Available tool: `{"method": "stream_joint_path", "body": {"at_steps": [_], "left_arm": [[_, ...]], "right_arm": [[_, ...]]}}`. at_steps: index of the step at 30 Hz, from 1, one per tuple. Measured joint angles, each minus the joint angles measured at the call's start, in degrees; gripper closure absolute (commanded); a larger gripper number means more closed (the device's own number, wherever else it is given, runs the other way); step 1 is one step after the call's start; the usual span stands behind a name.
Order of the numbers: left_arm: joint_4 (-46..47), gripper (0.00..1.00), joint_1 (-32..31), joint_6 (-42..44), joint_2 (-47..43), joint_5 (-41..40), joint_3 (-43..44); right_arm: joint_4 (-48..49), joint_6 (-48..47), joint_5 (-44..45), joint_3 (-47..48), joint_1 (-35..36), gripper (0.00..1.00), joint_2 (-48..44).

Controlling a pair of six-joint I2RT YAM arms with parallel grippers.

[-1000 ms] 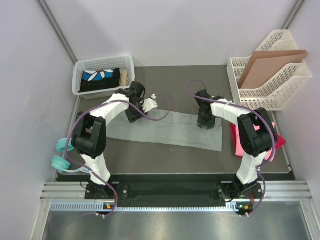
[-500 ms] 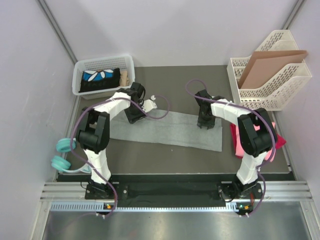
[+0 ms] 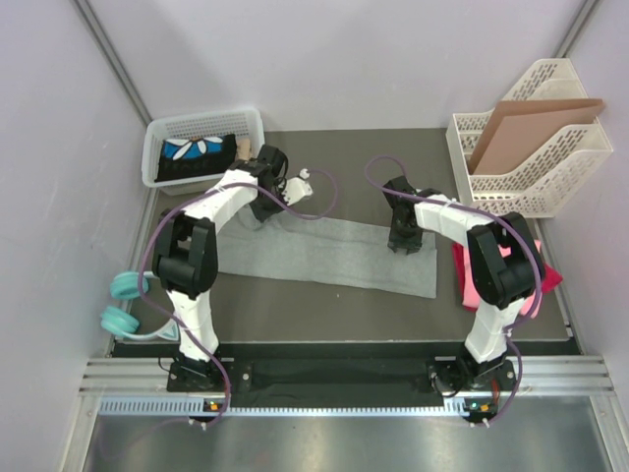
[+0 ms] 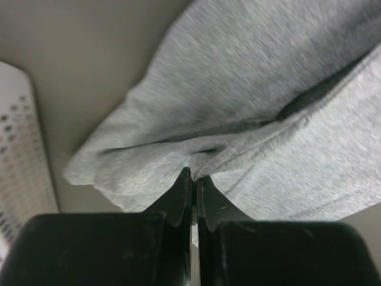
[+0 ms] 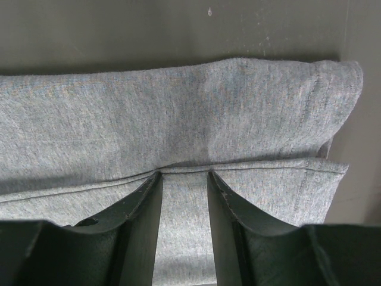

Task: Fold and stack the t-shirts
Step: Fold the tshirt

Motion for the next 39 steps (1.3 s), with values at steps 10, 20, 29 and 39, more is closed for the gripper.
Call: {"method": "stream_joint_path", "body": {"at_steps": [10,20,29,39], "left_arm": [[3.21,0.62,-4.0,0.37,-0.66,-3.06,0.9],[6.8,0.57,-7.72,1.27,2.38,-8.15,-2.67],[6.97,0.43,-7.39,1.25,-15.39,-8.0,-16.06],[8.9,0.41,-7.04,1.03,-26.21,-8.39,-25.07]], "right_arm": [[0.04,-0.04,0.0,-0.09,0.31,0.64,0.0],[-0.02,-0.68,0.04,-0.76,0.37,0.63,-0.55],[-0.87,-1.73,1.03,-1.18,-0.9,0.34,-1.92],[-0.39,-4.22,-4.79,-11.76,-9.79,0.16,-16.63]]}}
